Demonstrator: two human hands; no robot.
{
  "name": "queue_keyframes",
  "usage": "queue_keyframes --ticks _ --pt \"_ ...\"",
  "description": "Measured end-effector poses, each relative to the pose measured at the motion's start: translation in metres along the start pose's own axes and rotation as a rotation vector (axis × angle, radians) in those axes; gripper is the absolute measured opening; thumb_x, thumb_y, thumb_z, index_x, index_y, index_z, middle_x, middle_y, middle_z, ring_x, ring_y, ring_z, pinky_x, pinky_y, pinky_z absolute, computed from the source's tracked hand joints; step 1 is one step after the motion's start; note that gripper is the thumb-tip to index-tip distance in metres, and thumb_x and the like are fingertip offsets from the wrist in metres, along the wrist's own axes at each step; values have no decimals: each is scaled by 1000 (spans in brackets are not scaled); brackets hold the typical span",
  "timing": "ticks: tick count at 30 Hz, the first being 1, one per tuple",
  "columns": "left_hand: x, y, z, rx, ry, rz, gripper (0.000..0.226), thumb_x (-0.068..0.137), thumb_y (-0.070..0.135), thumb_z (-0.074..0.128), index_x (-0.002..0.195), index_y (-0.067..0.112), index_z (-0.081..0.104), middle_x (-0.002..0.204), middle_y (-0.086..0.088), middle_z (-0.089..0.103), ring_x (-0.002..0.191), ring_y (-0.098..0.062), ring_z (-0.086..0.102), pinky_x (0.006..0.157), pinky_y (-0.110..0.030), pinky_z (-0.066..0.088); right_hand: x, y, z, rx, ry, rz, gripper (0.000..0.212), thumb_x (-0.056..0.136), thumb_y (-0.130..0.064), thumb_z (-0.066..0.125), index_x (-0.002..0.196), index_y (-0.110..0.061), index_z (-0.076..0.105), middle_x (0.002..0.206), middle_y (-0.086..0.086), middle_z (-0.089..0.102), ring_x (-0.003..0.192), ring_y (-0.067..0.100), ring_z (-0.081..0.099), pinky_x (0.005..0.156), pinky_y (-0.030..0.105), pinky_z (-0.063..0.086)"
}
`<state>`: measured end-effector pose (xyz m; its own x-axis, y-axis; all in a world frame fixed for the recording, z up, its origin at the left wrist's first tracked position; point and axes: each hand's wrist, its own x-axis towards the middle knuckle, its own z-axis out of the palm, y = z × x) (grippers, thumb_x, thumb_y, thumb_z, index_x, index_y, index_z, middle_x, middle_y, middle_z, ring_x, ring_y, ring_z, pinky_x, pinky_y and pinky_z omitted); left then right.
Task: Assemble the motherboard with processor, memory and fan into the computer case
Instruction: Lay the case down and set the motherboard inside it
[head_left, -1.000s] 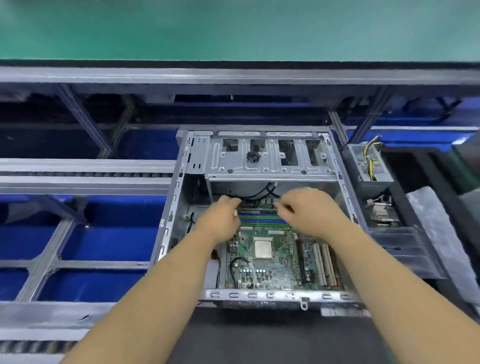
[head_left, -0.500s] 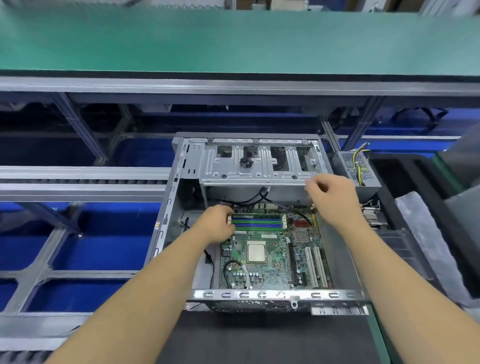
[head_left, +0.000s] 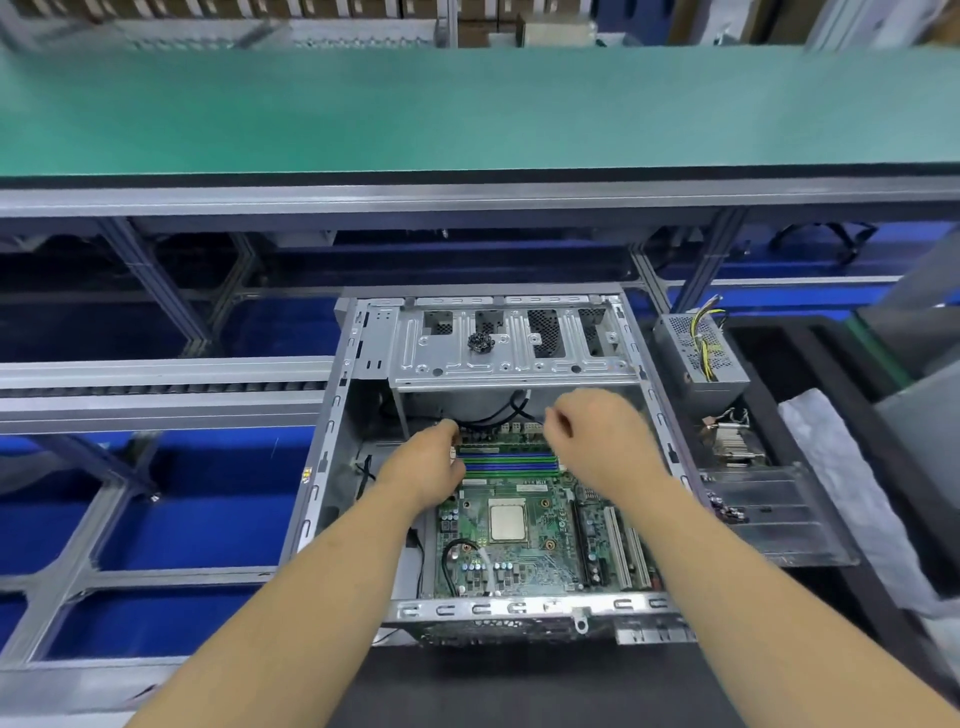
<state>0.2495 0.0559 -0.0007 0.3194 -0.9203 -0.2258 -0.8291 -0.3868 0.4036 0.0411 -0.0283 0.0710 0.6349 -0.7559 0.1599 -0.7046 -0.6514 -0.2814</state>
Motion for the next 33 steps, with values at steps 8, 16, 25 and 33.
queue_keyframes --ticks 8,16,25,33 --pt "7 -6 5 -81 -25 -94 40 91 34 64 127 19 56 110 -5 63 97 -24 61 84 -38 54 8 12 42 -40 -457 138 25 96 -16 59 121 -9 60 101 11 70 90 30 66 79 42 59" --pt "13 -4 6 -169 48 -235 38 84 25 67 55 17 44 48 2 44 49 -18 44 54 -28 46 9 20 48 48 -400 371 14 91 -1 57 102 -5 65 98 15 68 81 31 64 69 36 56" --pt "15 -6 7 -144 6 -179 28 86 28 65 69 15 46 68 -4 53 61 -20 48 59 -29 42 9 20 51 146 -378 459 47 89 0 61 58 -16 29 56 0 30 48 15 30 39 24 20" --pt "13 -4 4 -35 10 -127 30 93 32 57 72 15 44 68 -3 51 58 -19 46 55 -30 38 9 20 55 125 -368 400 19 98 -14 57 110 -4 68 104 14 71 87 27 66 75 32 56"
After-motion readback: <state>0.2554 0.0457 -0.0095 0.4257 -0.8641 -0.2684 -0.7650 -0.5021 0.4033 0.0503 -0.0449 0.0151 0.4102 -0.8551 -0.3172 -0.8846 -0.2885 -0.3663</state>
